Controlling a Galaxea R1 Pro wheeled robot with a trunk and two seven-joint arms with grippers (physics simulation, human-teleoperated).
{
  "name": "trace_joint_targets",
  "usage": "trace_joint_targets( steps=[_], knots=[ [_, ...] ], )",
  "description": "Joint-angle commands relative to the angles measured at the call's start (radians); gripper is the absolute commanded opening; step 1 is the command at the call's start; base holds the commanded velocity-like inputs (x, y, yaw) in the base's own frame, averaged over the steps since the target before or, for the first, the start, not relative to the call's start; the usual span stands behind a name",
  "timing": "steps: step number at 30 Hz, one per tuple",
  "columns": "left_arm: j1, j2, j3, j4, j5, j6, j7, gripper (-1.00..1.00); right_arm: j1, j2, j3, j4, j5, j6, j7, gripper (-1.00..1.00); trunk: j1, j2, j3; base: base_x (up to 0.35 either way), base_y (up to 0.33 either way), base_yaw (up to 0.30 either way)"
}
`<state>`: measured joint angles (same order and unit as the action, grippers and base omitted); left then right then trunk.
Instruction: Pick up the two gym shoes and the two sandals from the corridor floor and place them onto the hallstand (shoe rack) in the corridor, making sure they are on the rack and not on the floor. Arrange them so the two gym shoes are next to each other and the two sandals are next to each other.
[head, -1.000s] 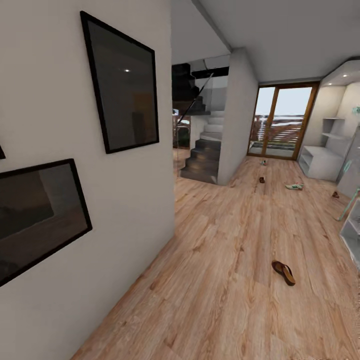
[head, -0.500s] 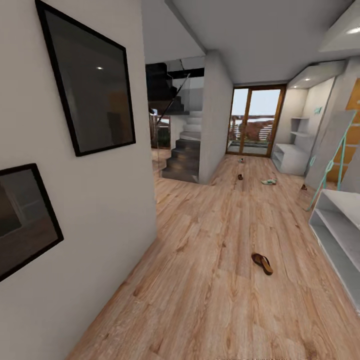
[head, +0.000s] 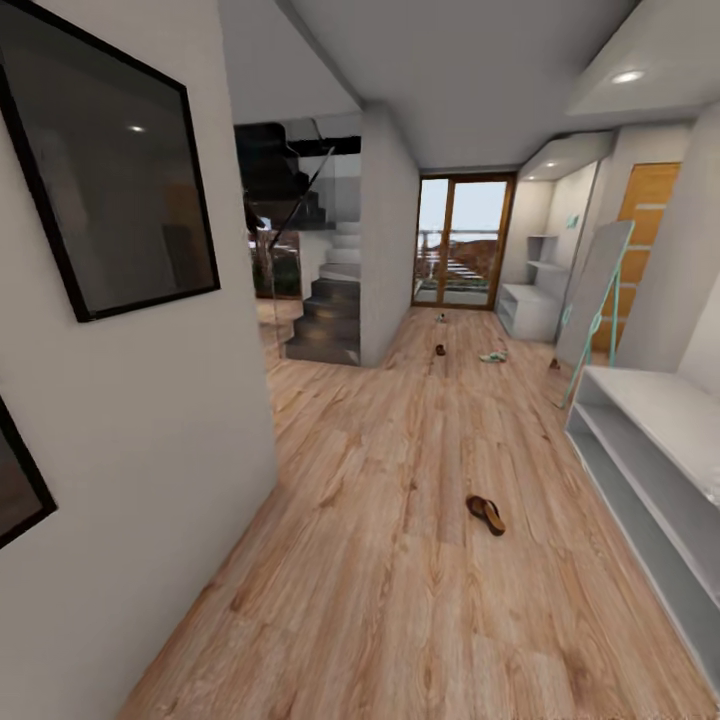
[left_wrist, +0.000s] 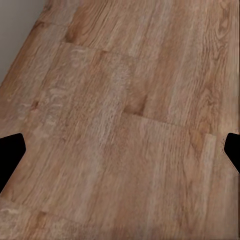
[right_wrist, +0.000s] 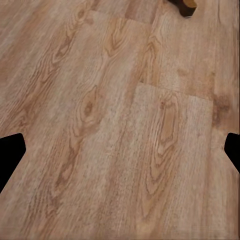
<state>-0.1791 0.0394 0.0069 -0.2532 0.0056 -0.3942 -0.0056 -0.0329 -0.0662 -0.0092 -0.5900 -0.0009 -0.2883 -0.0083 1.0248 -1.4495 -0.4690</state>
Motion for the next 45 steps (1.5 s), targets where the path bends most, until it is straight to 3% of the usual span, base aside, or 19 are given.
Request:
trace_joint_targets(
  steps=[1, 17, 45],
  knots=[
    [0.0, 0.0, 0.001, 0.001, 0.001, -0.003, -0.001, 1.0, -0.001, 0.0, 0.0, 0.001, 0.0, -0.003, -0.001, 1.0, 0.0, 0.0, -0.001, 0.14, 0.0, -0.266],
    [0.001, 0.005, 0.001, 0.004, 0.0, -0.004, 0.001, 1.0, -0.001, 0.002, 0.001, 0.001, 0.001, -0.003, -0.001, 1.0, 0.0, 0.0, -0.003, 0.275, 0.0, -0.26],
    [0.0, 0.01, 0.002, 0.008, 0.0, -0.005, 0.003, 1.0, -0.001, 0.003, 0.004, 0.0, 0.001, -0.002, -0.001, 1.0, 0.0, 0.0, -0.042, 0.335, 0.0, -0.131]
  ],
)
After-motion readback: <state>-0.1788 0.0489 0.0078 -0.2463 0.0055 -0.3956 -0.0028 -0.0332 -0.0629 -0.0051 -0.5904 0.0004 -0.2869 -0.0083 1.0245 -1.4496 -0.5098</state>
